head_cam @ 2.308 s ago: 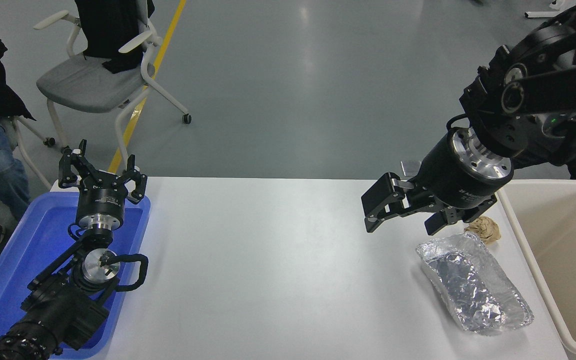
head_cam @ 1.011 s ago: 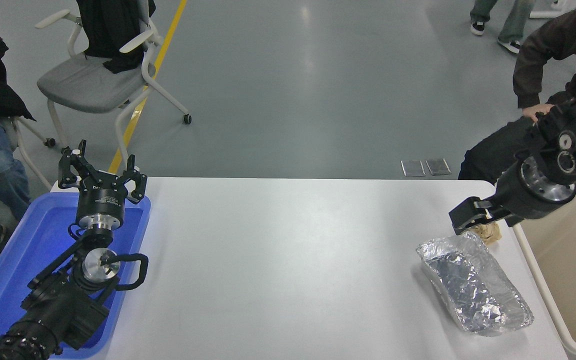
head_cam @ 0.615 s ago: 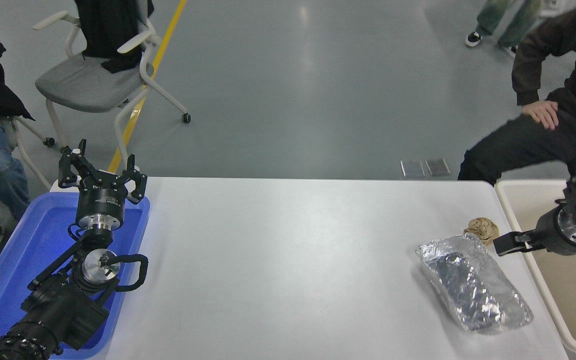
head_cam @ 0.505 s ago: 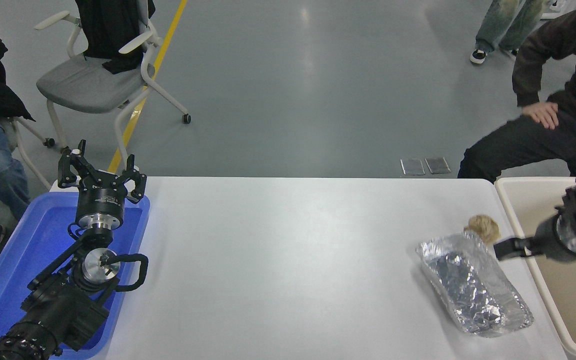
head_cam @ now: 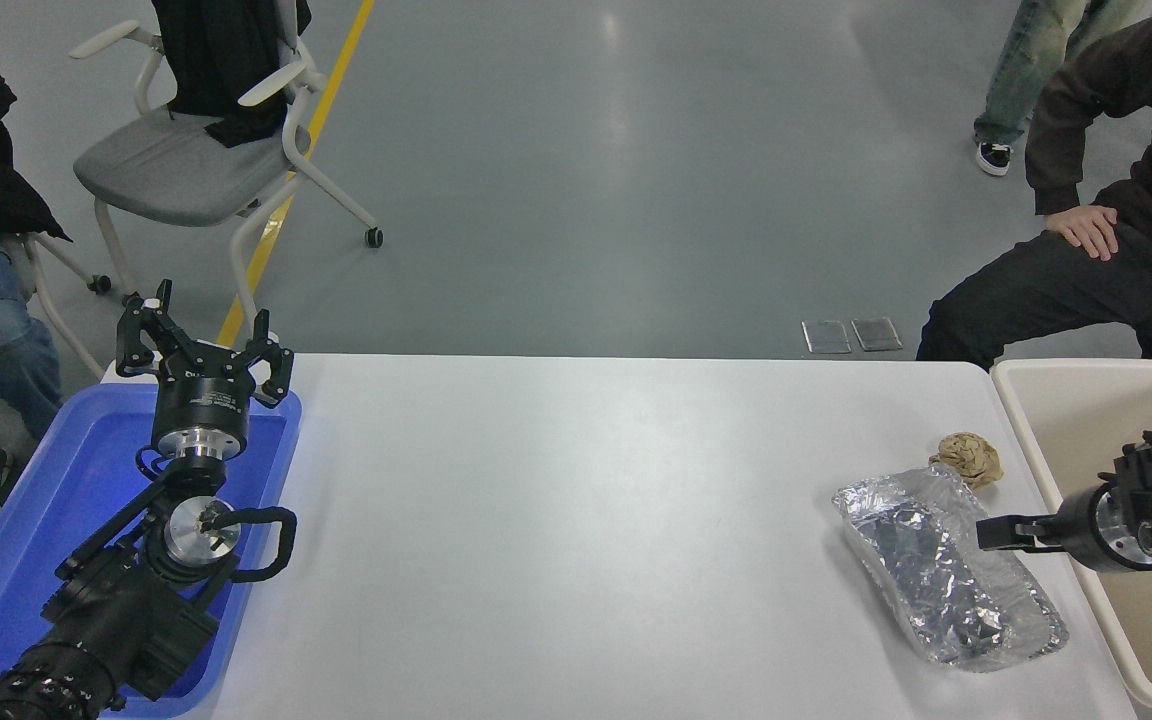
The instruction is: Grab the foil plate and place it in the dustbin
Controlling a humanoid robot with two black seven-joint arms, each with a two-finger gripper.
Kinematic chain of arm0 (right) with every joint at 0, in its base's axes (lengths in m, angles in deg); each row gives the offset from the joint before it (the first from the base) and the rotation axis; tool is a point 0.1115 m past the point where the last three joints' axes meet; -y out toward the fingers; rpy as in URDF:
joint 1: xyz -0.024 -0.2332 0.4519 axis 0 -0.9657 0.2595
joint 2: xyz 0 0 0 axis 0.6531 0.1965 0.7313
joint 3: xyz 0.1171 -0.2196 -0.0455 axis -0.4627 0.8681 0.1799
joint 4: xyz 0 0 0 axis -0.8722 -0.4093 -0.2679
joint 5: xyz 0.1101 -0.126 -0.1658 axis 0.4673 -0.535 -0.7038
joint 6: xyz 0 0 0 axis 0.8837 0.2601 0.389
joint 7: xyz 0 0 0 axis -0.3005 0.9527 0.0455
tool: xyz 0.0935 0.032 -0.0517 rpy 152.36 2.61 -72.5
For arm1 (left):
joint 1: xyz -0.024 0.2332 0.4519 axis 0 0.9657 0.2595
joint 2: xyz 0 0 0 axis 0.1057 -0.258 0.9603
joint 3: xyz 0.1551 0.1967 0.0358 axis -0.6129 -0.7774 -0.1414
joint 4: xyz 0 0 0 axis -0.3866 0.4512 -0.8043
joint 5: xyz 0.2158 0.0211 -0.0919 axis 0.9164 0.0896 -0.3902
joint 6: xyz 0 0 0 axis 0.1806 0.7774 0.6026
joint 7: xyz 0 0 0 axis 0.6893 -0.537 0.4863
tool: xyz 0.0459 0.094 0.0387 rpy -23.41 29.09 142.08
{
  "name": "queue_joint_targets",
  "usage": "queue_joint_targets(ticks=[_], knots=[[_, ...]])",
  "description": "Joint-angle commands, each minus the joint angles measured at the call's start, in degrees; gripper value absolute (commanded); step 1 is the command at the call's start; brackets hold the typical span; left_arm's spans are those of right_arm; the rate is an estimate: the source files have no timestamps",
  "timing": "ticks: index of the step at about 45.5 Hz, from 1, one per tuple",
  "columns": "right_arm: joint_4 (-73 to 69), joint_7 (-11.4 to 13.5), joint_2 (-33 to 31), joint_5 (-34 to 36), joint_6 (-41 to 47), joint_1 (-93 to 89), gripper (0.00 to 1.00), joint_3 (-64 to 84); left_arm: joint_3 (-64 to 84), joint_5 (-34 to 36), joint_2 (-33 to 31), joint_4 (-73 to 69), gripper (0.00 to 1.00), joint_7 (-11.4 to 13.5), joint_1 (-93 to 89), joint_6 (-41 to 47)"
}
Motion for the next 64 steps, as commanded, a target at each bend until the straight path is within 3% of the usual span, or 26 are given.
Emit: queue_joint_targets(ticks=[1,6,9,11,15,19,27,30,31,32,38,57,64], knots=[[2.84,0.09,1.98,-0.04,-1.81,-4.98,1.0,-4.34,0.0,0.03,0.0,0.0,0.99,0.02,0.0,0.0],[3.28,0.09,1.98,-0.04,-3.04,-5.77,0.97,-4.43,0.0,0.03,0.0,0.0,0.99,0.02,0.0,0.0],[4.33,0.09,2.33,0.05,-3.31,-6.21,0.89,-4.52,0.0,0.03,0.0,0.0,0.99,0.02,0.0,0.0],[4.51,0.0,2.51,0.05,-3.31,-6.39,0.8,-4.52,0.0,0.03,0.0,0.0,0.99,0.02,0.0,0.0],[4.6,-0.61,2.51,0.05,-3.31,-6.56,0.52,-4.52,0.0,0.03,0.0,0.0,0.99,0.02,0.0,0.0],[4.6,-0.7,2.51,0.14,-3.31,-6.65,0.38,-5.31,0.0,0.03,0.0,0.0,0.99,0.02,0.0,0.0],[4.51,-0.79,2.51,0.23,-3.31,-7.27,0.33,-6.89,0.0,-0.06,0.0,0.0,0.99,0.02,0.0,0.0],[4.33,-0.79,2.42,0.32,-3.22,-7.18,0.18,-6.89,0.0,0.03,0.0,0.0,0.99,0.02,0.0,0.0],[4.07,-1.31,2.07,0.4,-3.13,-7.0,0.05,-6.89,0.0,0.03,0.0,0.0,0.99,0.02,0.0,0.0],[3.9,-1.75,1.98,0.23,-3.13,-7.0,0.0,-6.89,0.0,-0.06,0.0,0.0,0.99,-0.06,0.0,0.0],[1.7,-3.6,-0.21,0.05,-2.78,-6.13,0.0,-6.37,0.0,0.03,0.0,0.0,0.99,-0.06,0.0,0.0],[-24.13,-3.52,-16.55,-3.82,-1.9,14.07,0.0,0.83,-0.09,0.03,0.0,0.09,0.99,-0.06,-0.09,0.0],[-29.24,-3.52,-17.88,-2.5,-0.76,27.78,0.0,9.18,-0.09,0.03,0.0,0.09,0.99,-0.06,-0.09,0.0]])
